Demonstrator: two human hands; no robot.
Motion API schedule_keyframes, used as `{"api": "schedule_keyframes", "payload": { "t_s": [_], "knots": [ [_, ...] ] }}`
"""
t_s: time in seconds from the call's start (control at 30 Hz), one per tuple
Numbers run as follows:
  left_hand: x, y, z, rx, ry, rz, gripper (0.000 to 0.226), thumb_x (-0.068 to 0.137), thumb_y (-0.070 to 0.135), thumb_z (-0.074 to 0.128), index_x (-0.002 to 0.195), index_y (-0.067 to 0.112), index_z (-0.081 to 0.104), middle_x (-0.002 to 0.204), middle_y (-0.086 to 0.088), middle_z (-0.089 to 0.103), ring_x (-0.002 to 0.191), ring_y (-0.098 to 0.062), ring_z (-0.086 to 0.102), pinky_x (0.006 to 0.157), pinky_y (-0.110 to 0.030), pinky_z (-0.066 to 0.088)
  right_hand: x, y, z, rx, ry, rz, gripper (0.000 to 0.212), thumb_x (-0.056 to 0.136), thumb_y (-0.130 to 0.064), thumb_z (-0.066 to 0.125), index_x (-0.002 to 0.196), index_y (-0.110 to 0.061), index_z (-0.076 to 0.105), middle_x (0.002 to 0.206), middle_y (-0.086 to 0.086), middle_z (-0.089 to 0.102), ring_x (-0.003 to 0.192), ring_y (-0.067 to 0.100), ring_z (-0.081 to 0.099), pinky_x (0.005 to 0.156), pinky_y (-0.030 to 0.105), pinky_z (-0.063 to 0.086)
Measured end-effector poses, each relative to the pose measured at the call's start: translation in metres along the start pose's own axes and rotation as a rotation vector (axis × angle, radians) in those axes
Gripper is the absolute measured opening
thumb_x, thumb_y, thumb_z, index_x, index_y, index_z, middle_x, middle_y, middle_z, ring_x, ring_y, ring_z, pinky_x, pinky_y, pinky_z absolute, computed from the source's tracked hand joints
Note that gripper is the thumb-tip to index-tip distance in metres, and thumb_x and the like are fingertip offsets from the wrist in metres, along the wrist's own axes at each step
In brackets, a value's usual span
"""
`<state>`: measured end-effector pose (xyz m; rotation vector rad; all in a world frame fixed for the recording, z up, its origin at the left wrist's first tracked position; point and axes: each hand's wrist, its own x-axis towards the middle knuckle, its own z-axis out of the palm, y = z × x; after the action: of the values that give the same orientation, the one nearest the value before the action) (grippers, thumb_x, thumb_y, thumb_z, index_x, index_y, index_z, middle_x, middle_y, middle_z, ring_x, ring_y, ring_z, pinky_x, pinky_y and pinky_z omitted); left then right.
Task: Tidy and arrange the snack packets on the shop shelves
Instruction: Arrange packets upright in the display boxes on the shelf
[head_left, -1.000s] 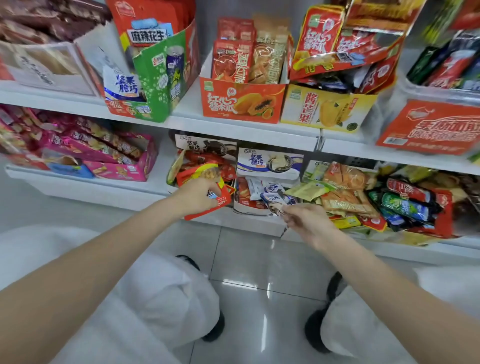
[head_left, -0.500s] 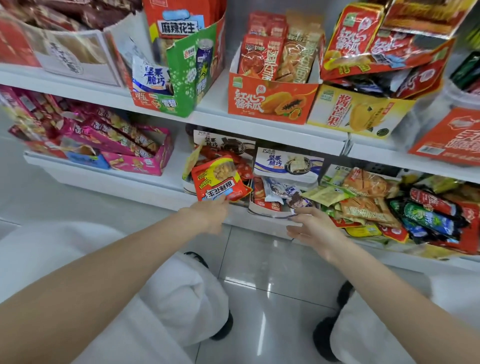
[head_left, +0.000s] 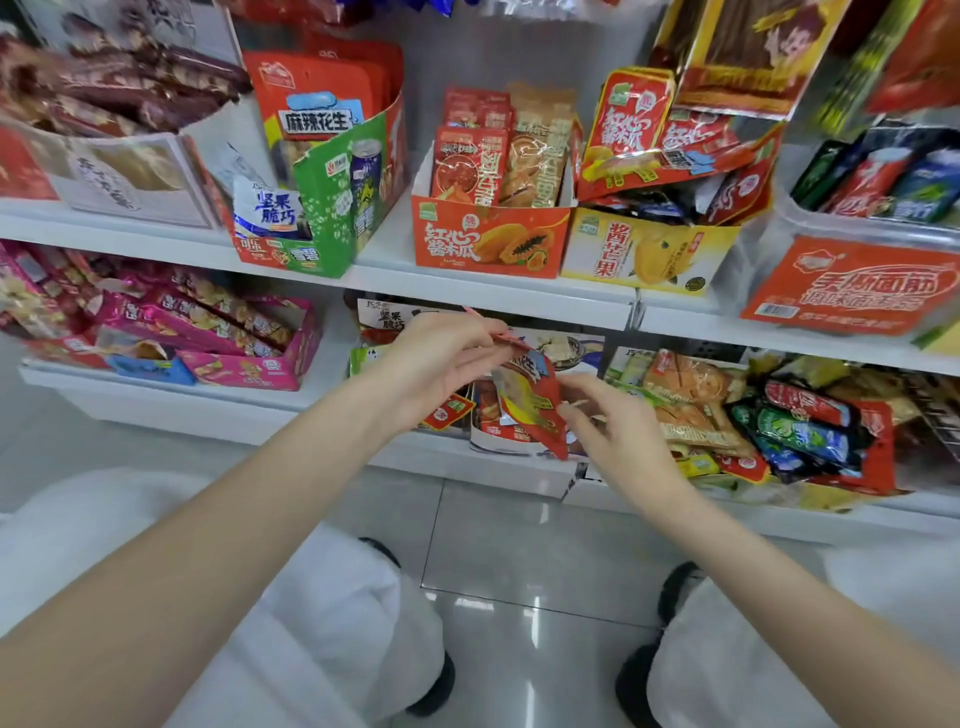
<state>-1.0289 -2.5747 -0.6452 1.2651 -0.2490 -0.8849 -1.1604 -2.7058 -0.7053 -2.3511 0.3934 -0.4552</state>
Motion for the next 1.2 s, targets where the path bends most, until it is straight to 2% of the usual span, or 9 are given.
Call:
{"api": "schedule_keyframes", "payload": {
  "t_s": [0.1, 0.17, 0.3, 0.47, 0.63, 0.8, 0.97, 1.1, 1.2],
  "knots": [
    [0.003, -0.004, 0.011, 0.002, -0.029, -0.028, 0.020, 0.086, -0.011, 0.045, 0.096, -0.005, 0.061, 0.100, -0.017, 0.065, 0.089, -0.019, 0.065, 0.074, -0.019, 0.056, -0.001, 0.011, -0.023, 0.047, 0.113, 0.107, 0.027, 0.088, 0.003, 0.051, 0.086, -0.020, 0.064, 0.080, -0.006, 0.067, 0.071, -0.004, 0.062, 0.066, 0.010, 0.047],
    [0.003, -0.005, 0.016, -0.015, -0.032, -0.032, 0.019, 0.085, -0.011, 0.046, 0.093, -0.003, 0.062, 0.099, -0.015, 0.065, 0.088, -0.019, 0.065, 0.072, -0.019, 0.057, -0.004, 0.016, -0.036, 0.052, 0.053, 0.111, 0.022, 0.085, -0.005, 0.060, 0.098, -0.023, 0.058, 0.090, -0.010, 0.065, 0.083, 0.002, 0.062, 0.071, 0.019, 0.048],
    [0.002, -0.005, 0.025, -0.013, -0.092, -0.040, 0.020, 0.086, -0.009, 0.048, 0.097, -0.004, 0.064, 0.106, -0.016, 0.065, 0.089, -0.018, 0.067, 0.075, -0.020, 0.056, -0.010, 0.015, -0.039, -0.034, -0.118, 0.161, 0.066, 0.072, -0.033, 0.075, 0.129, -0.021, 0.043, 0.119, -0.006, 0.050, 0.101, 0.013, 0.055, 0.083, 0.031, 0.050],
    [-0.005, -0.002, 0.040, -0.027, -0.247, -0.021, 0.032, 0.089, -0.004, 0.047, 0.120, 0.004, 0.056, 0.119, -0.016, 0.062, 0.104, -0.023, 0.065, 0.089, -0.028, 0.053, -0.011, 0.014, -0.046, -0.086, 0.117, 0.206, 0.022, 0.087, -0.019, 0.063, 0.107, -0.012, 0.065, 0.099, 0.004, 0.068, 0.086, 0.020, 0.062, 0.079, 0.035, 0.052],
    [0.009, 0.000, 0.022, 0.605, -0.005, 0.159, 0.047, 0.086, 0.015, 0.062, 0.130, 0.025, 0.048, 0.131, -0.002, 0.052, 0.109, -0.015, 0.056, 0.092, -0.030, 0.049, -0.012, 0.016, -0.061, 0.644, 0.145, 0.533, 0.009, 0.088, -0.007, 0.059, 0.094, -0.011, 0.064, 0.091, 0.003, 0.069, 0.078, 0.016, 0.064, 0.067, 0.026, 0.054],
    [0.004, -0.017, 0.029, 0.691, -0.221, 0.050, 0.066, 0.083, 0.011, 0.066, 0.137, 0.030, 0.035, 0.122, -0.008, 0.059, 0.097, -0.017, 0.063, 0.077, -0.023, 0.052, -0.014, 0.013, -0.068, 0.891, 0.121, 0.558, 0.030, 0.084, -0.004, 0.061, 0.112, -0.015, 0.055, 0.094, 0.000, 0.069, 0.081, 0.017, 0.066, 0.065, 0.028, 0.051],
    [0.004, -0.005, 0.030, 0.844, -0.272, 0.265, 0.056, 0.084, 0.001, 0.061, 0.123, 0.037, 0.044, 0.102, -0.001, 0.064, 0.088, -0.023, 0.062, 0.082, -0.037, 0.049, -0.014, 0.015, -0.090, 0.804, 0.147, 0.516, 0.085, 0.074, -0.002, 0.071, 0.136, -0.039, 0.027, 0.114, 0.003, 0.061, 0.094, 0.028, 0.067, 0.072, 0.042, 0.057],
    [0.005, 0.013, 0.032, 0.911, -0.281, 0.371, 0.048, 0.087, 0.007, 0.059, 0.122, 0.038, 0.050, 0.111, -0.007, 0.062, 0.103, -0.021, 0.057, 0.093, -0.032, 0.045, -0.003, -0.003, -0.125, 0.533, 0.005, 0.432, 0.038, 0.080, -0.004, 0.066, 0.115, -0.018, 0.057, 0.091, 0.002, 0.071, 0.076, 0.022, 0.069, 0.064, 0.034, 0.058],
    [0.009, 0.030, 0.028, 0.946, -0.226, 0.486, 0.046, 0.088, 0.011, 0.059, 0.116, 0.045, 0.047, 0.109, 0.000, 0.058, 0.102, -0.013, 0.055, 0.094, -0.032, 0.045, 0.020, -0.024, -0.138, 0.196, 0.073, 0.216, 0.022, 0.084, -0.005, 0.063, 0.095, -0.023, 0.064, 0.083, -0.009, 0.070, 0.074, 0.017, 0.066, 0.061, 0.030, 0.054]
  ]
}}
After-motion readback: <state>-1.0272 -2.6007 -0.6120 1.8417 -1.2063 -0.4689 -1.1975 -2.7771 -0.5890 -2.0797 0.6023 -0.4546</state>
